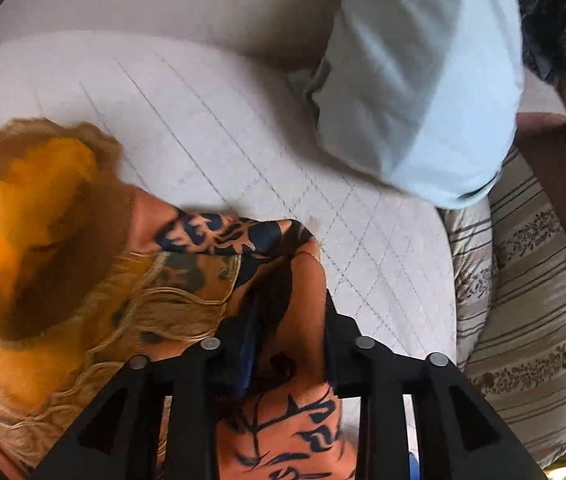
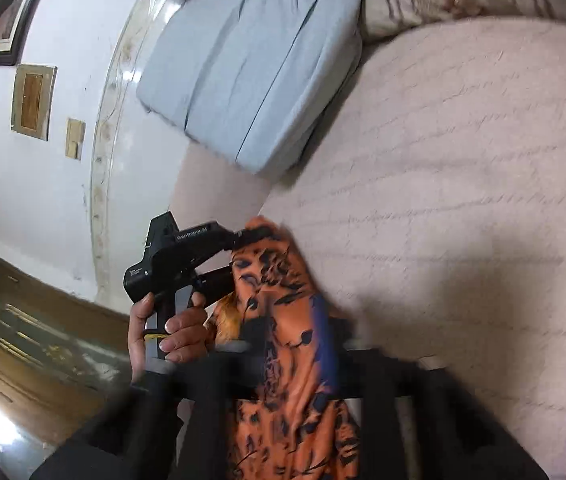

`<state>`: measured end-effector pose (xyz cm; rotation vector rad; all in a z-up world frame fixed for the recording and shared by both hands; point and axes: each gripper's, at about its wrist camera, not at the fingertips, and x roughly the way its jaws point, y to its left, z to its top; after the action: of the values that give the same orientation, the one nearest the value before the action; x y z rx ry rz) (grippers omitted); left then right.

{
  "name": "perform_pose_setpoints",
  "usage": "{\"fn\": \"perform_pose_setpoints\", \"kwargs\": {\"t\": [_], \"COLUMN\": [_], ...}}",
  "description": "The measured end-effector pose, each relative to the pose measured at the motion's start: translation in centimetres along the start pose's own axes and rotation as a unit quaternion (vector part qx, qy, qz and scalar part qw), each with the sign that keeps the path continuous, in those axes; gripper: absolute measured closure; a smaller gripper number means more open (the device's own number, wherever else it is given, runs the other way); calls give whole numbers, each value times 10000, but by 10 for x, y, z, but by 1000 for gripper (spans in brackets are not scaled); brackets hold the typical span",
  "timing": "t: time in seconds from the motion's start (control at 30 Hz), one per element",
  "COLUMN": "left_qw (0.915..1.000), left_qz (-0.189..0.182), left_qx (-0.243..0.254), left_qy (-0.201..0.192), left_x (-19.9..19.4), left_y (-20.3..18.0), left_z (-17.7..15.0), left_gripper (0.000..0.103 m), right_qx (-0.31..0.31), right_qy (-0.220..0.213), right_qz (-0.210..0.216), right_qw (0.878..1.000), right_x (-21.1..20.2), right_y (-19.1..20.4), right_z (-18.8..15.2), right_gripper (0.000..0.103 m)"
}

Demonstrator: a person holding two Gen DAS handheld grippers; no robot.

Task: Fold small clothes

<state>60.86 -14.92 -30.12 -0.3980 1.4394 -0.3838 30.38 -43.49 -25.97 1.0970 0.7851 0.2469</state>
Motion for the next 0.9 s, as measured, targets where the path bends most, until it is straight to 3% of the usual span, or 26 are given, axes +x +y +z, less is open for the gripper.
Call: {"fn": "perform_pose_setpoints", "kwargs": {"t": [0.07, 0.2, 0.27, 0.3, 0.33, 0.47, 0.57, 0.67, 0.77, 0.8, 0.83, 0.87, 0.9], "left_qw": [9998, 9987, 9980, 9972, 9965, 9986, 9961, 9959, 9932, 9909, 9868, 9818, 9760], "left_qz": [-8, 344, 496, 622, 703, 294, 630, 621, 686, 813, 1046, 1299, 1538], "left_qx": [160, 366, 367, 394, 426, 415, 562, 541, 543, 460, 366, 297, 157], "left_qy": [-95, 45, 112, 113, 139, -136, -239, -378, -769, -968, -1182, -1353, -1531], "left_x": [-10, -10, 4, 3, 11, -1, -22, -62, -123, -146, -167, -184, -204], "left_y": [-3, -12, -18, -20, -24, -32, -28, -12, 19, 36, 52, 66, 85], "left_z": [-5, -19, -23, -23, -26, -30, -36, -55, -81, -91, -98, -103, -109], "left_gripper": [70, 72, 80, 95, 97, 97, 95, 94, 90, 78, 63, 55, 49], "right_qx": [109, 222, 421, 474, 463, 224, -316, -143, -168, -335, -461, -639, -868], "right_qy": [56, 477, 616, 694, 767, 479, 275, 612, 586, 437, 335, 214, 86], "right_qz": [175, -95, -67, -63, -124, -90, -427, -1009, -802, -751, -756, -781, -753], "right_qw": [9998, 9986, 9972, 9964, 9959, 9986, 9982, 9929, 9949, 9957, 9955, 9947, 9933], "right_x": [2, 25, 42, 50, 54, 35, 30, 52, 44, 35, 30, 23, 15], "right_y": [-2, -13, -18, -21, -22, -7, 11, -7, -3, 8, 14, 23, 35], "right_z": [-2, -10, -12, -14, -15, -9, -9, -14, -11, -10, -10, -11, -13], "right_gripper": [45, 45, 53, 74, 98, 98, 98, 98, 92, 88, 74, 63, 43]}}
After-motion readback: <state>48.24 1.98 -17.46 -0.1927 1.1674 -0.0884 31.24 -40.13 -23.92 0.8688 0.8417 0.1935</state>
